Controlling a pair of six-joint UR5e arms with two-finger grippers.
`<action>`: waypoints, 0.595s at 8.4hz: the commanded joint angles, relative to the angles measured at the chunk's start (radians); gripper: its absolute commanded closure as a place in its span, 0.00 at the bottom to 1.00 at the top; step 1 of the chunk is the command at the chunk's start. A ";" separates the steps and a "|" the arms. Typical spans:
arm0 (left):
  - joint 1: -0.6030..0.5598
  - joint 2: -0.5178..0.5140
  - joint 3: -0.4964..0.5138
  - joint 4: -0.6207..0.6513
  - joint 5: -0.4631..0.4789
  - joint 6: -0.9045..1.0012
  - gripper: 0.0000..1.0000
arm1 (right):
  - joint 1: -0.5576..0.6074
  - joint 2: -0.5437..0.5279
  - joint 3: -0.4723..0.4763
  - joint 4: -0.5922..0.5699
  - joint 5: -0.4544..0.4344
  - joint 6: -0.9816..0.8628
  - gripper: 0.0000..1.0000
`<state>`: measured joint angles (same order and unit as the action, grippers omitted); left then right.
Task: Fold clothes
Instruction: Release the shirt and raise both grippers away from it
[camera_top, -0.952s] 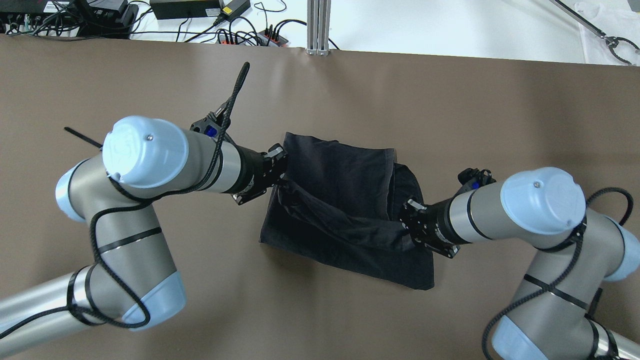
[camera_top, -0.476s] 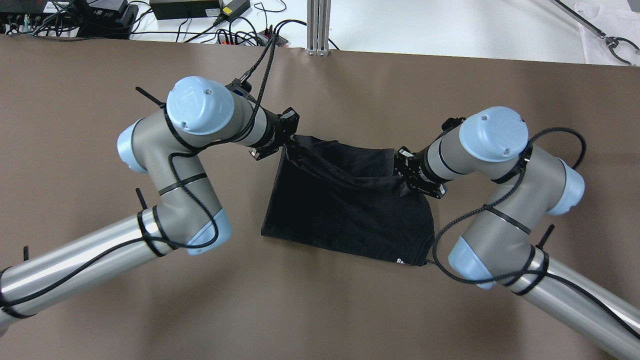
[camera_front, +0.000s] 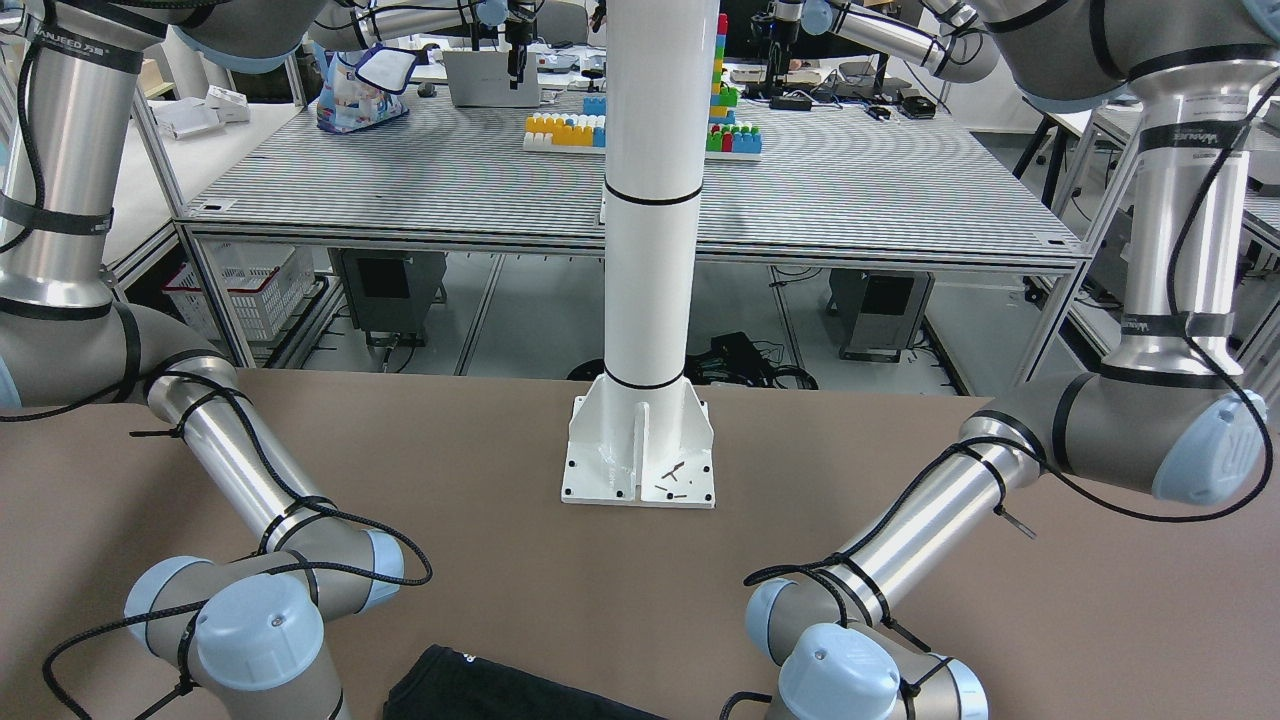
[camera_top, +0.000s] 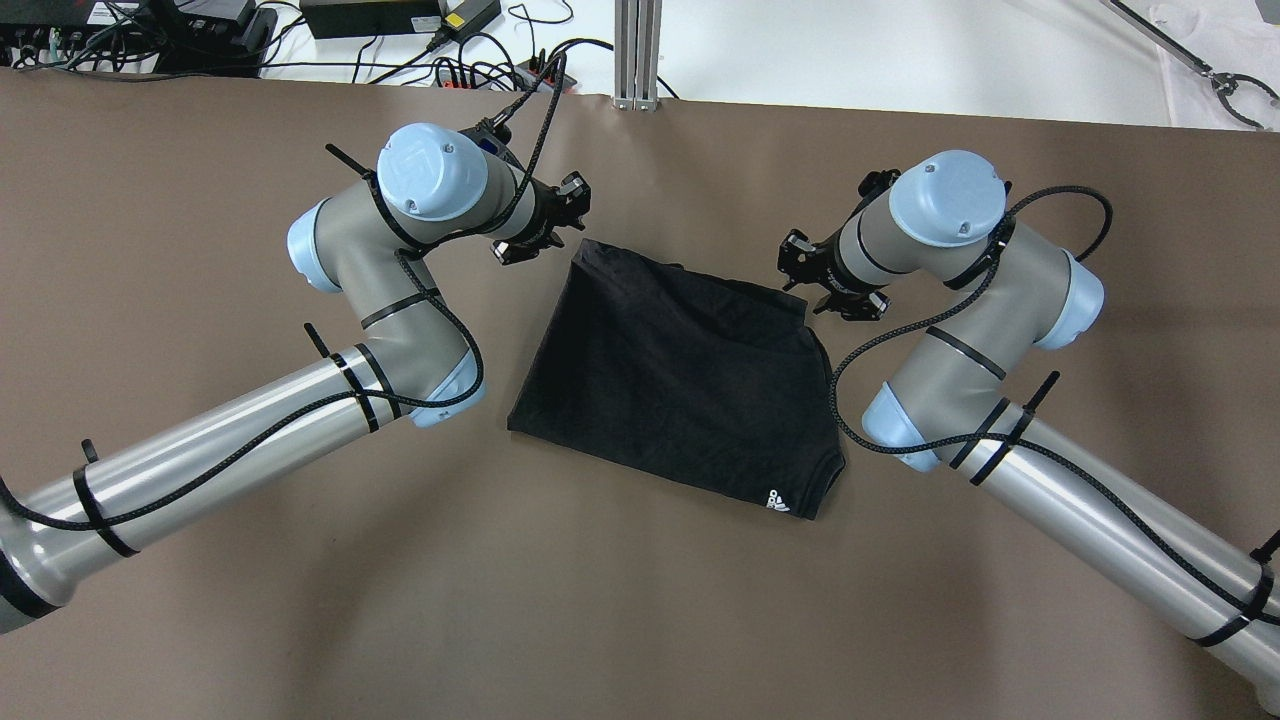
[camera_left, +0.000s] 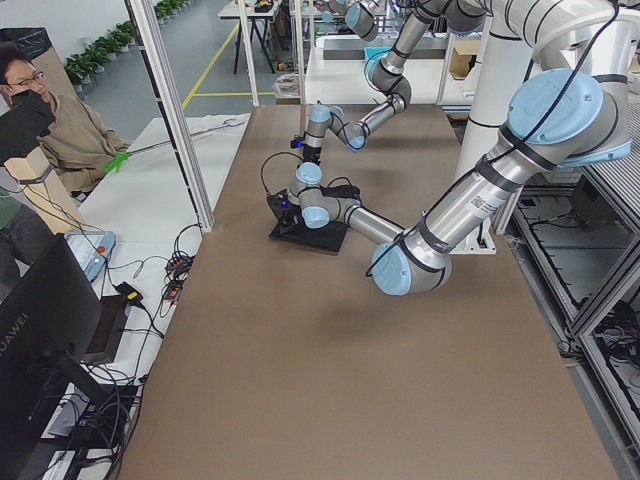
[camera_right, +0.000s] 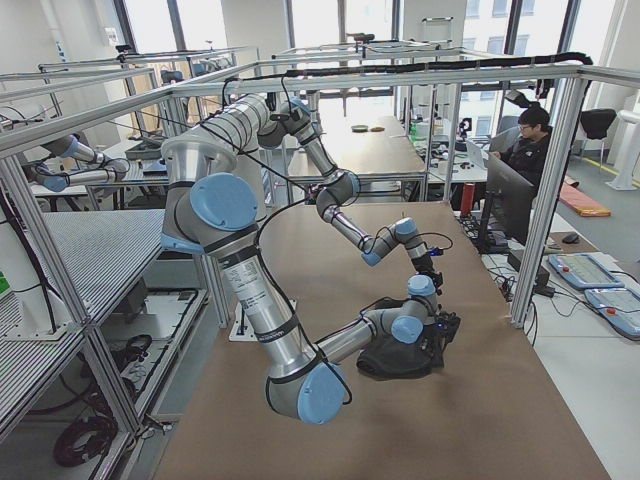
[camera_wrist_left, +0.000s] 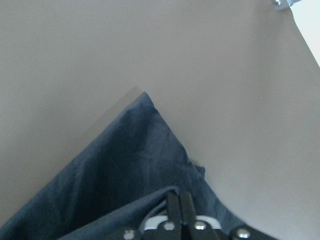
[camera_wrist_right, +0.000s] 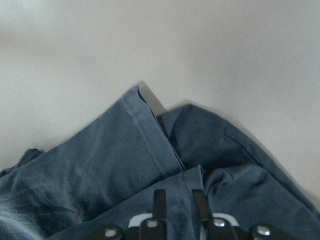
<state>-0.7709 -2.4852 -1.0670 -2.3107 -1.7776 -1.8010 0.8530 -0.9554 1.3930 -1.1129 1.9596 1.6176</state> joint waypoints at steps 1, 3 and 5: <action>-0.013 -0.011 0.033 -0.024 0.029 0.040 0.00 | 0.024 0.021 -0.040 0.031 -0.002 -0.056 0.05; -0.011 -0.018 0.016 -0.021 0.027 0.023 0.00 | 0.026 0.017 -0.020 0.031 0.001 -0.053 0.05; -0.040 -0.018 -0.008 -0.001 0.021 0.078 0.00 | 0.026 -0.031 0.041 0.031 -0.002 -0.137 0.05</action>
<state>-0.7849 -2.5025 -1.0547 -2.3302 -1.7514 -1.7657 0.8782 -0.9458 1.3857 -1.0818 1.9591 1.5592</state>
